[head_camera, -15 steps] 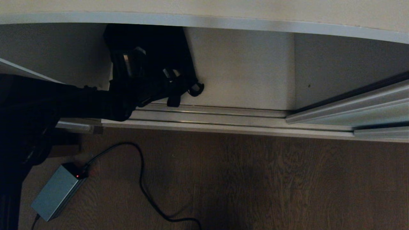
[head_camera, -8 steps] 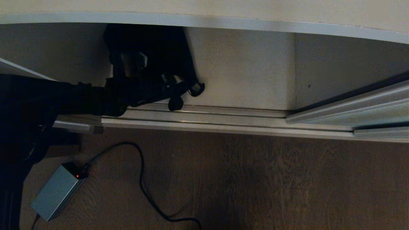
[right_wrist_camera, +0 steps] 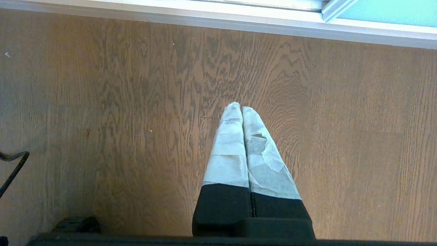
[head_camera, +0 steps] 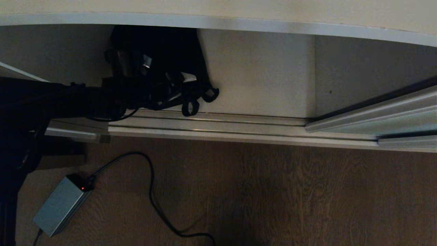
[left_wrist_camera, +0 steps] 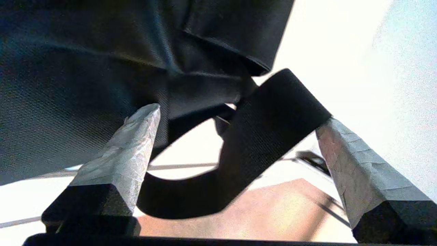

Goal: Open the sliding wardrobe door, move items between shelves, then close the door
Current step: Place the bag on the lower shelf

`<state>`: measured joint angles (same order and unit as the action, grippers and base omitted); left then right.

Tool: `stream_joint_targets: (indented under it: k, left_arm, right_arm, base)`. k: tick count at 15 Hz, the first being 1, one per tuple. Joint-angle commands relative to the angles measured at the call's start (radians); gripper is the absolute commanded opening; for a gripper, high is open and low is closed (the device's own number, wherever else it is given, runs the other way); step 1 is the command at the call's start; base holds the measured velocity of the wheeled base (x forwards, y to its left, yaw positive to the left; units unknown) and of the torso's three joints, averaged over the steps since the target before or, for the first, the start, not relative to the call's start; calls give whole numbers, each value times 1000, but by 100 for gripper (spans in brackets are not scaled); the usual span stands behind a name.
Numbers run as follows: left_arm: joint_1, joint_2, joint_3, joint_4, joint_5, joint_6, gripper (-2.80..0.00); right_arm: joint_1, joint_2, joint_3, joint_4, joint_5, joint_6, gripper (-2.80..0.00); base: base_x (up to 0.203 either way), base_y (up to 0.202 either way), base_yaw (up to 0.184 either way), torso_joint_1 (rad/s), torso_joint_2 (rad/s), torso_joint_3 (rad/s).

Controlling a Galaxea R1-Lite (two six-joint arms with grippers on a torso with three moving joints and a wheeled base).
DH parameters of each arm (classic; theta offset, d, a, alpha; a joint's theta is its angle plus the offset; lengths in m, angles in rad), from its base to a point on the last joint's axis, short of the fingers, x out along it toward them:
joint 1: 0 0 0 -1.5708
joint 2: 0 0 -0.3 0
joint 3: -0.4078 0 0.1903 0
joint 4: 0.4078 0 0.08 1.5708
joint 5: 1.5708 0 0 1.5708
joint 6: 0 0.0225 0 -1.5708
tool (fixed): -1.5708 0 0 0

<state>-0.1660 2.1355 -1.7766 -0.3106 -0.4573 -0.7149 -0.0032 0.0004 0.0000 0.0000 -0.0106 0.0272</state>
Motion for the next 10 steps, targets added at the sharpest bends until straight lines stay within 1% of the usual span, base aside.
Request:
stream_joint_targets:
  k: [1,4,6,7,9,10]
  left_arm:
    - [6,-7,8,-8,-12,-6,0]
    - [9,-16,11,-22,-1,3,0]
    - [17,-19,11,-34,39,3,0]
    - [18,-27,13,-65,53,-3,0]
    - [20,-37,44,-122,58,-21,0]
    - [20,-37,51,-117,54,-18,0]
  right_arm:
    - [0,-3,0,0,0,0,-280]
    - [0,-3,2,0,0,0,-280]
    - [0,-3,1,0,0,0,-280]
    - [0,-3,1,0,0,0,-280]
    - [0,-3,2,0,0,0,-280]
    - [0,-2,1,0,0,0,-280]
  base:
    - [0,0,0,0,0,0]
    - [0,0,0,0,0,0]
    - [0,0,0,0,0,0]
    - [0,0,0,0,0,0]
    - [0,0,0,0,0,0]
    - [0,0,0,0,0,0]
